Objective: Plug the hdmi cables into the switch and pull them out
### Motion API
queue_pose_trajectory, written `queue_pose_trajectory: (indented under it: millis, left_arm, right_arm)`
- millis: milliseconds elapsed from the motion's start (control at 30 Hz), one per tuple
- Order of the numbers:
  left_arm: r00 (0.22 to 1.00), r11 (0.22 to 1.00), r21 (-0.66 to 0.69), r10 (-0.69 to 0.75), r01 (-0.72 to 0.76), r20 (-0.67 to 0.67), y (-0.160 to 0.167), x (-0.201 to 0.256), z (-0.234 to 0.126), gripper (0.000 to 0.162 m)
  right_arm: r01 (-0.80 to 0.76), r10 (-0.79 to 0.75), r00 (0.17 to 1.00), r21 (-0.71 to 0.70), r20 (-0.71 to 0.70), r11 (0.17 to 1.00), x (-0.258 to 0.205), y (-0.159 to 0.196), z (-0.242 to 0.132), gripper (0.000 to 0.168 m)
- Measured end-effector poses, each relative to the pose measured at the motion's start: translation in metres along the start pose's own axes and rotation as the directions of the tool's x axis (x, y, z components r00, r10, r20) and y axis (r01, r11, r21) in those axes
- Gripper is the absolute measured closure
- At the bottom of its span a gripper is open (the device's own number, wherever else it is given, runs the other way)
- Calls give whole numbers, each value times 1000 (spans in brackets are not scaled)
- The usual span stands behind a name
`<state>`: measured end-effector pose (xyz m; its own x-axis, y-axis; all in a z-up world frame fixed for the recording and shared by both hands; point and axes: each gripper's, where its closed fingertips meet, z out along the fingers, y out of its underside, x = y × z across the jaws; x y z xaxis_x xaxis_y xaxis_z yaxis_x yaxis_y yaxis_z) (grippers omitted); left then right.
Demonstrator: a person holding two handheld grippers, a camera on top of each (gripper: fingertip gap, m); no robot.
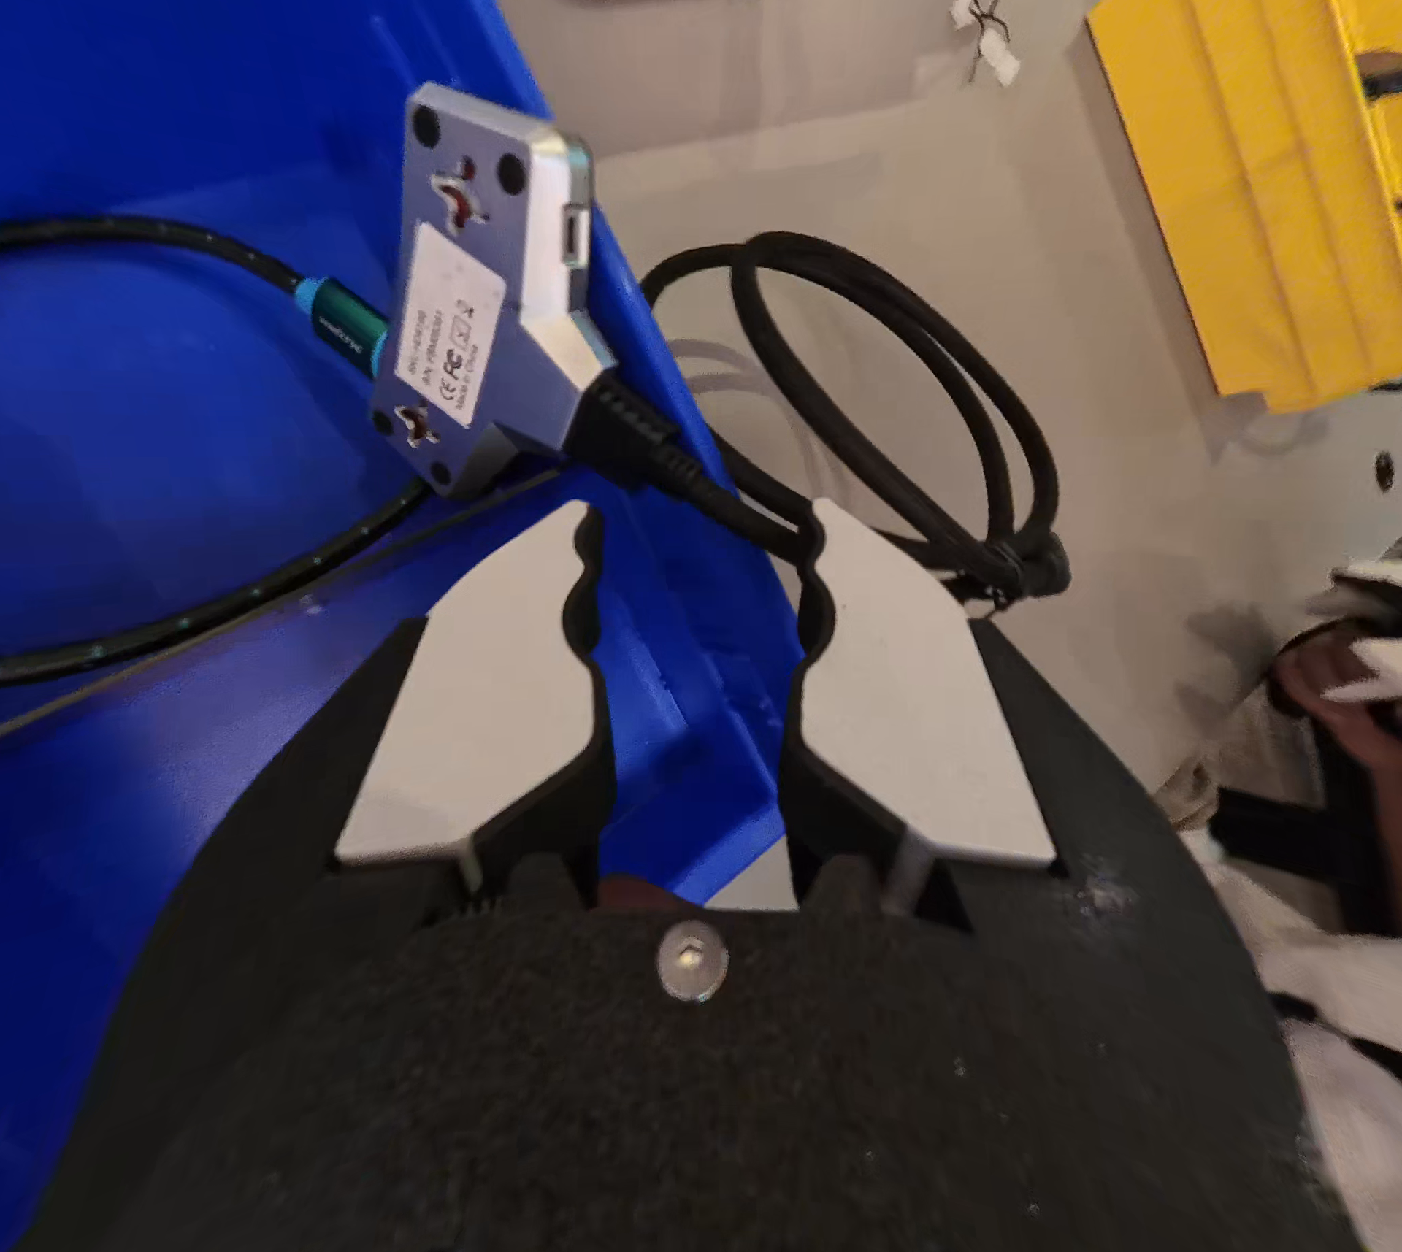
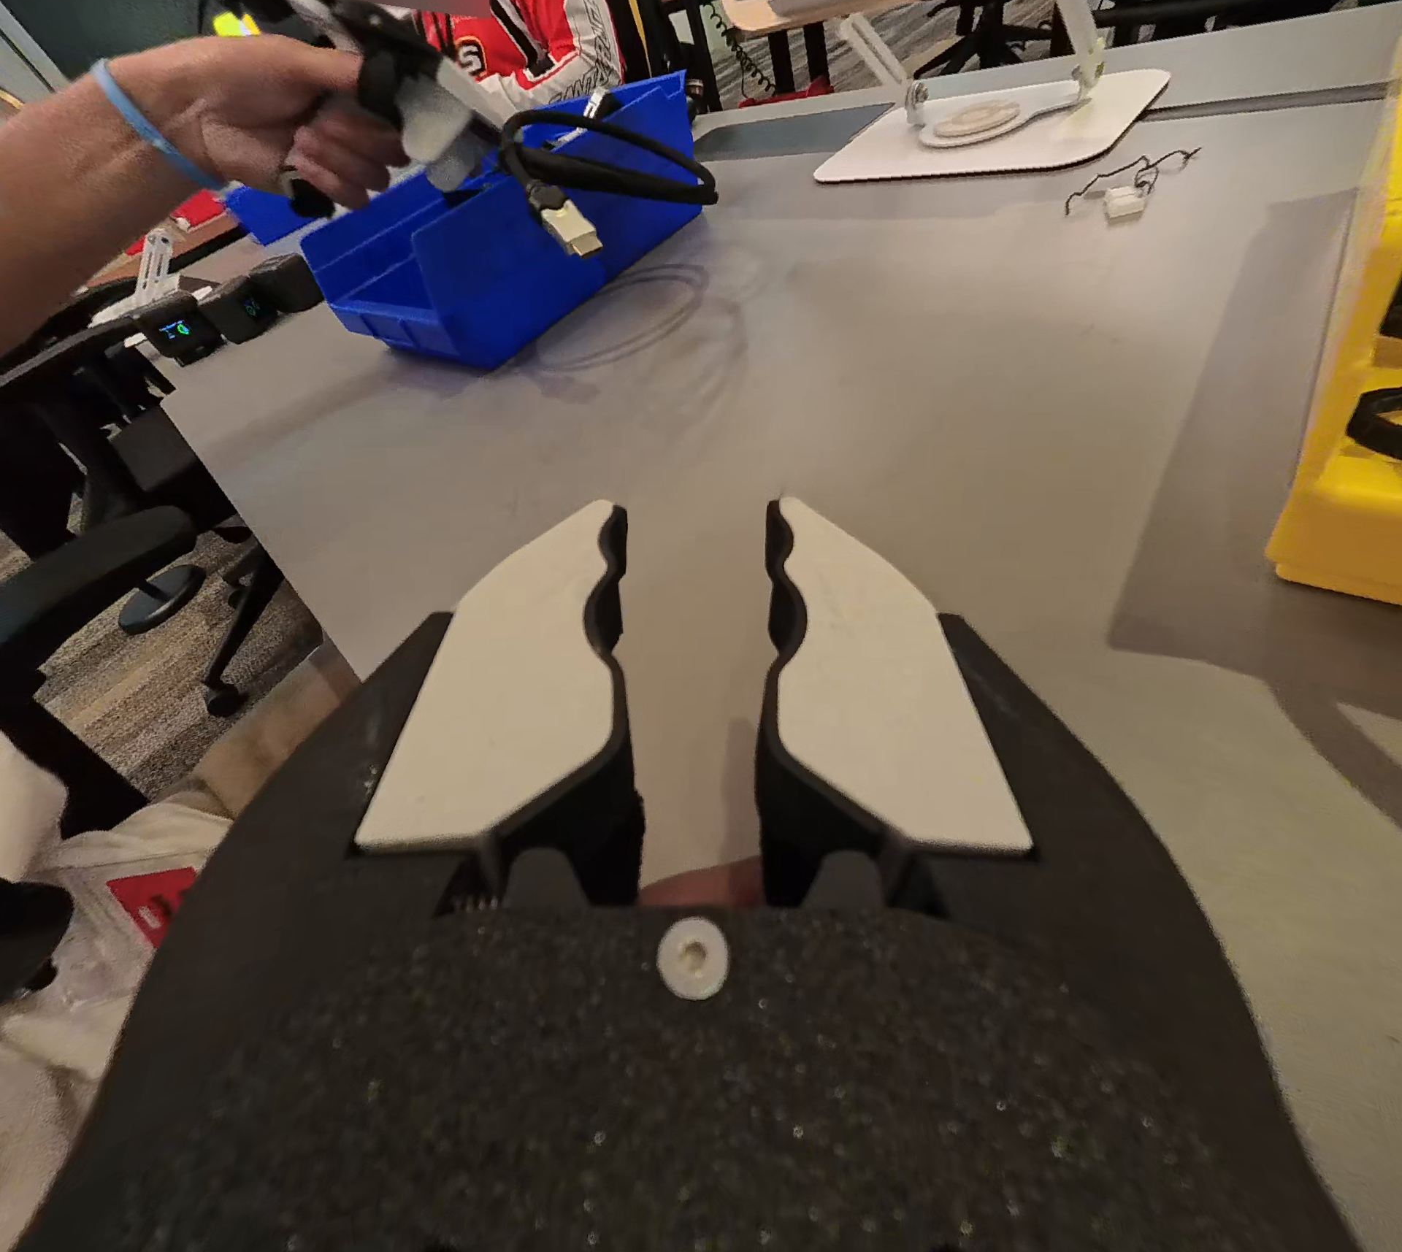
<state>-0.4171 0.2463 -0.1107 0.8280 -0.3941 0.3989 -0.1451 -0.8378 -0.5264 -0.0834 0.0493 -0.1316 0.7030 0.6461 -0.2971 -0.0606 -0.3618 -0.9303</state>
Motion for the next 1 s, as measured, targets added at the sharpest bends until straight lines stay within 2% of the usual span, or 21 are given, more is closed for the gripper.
queue_pose_trajectory:
  millis: [233,333,767,867,900,1000]
  left_arm:
    - [951,963,-26,-269,269,-150,-1,0,14,131]
    - [931,949,-10,-312,316,-190,-3,-1,14,135]
    - [978,978,69,-193,199,-79,-16,-10,-28,139]
    - [980,968,169,-172,187,-97,-32,-15,-50,143]
    - [981,962,207,-159,180,-111,-39,-15,-59,149]
    - [986,927,350,-90,135,-141,-61,-7,-90,149]
  right_arm:
    - [-7,8,999,-39,33,999,-5,8,1,134]
    - [-29,31,998,-49,59,998,-8,10,1,134]
    - [-46,52,995,-70,88,996,-14,14,-4,134]
    - [-38,44,996,-71,79,997,-14,15,-5,134]
    - [-37,43,996,-71,78,997,-13,15,-6,134]
    - [-36,42,996,-72,76,997,-14,16,-6,134]
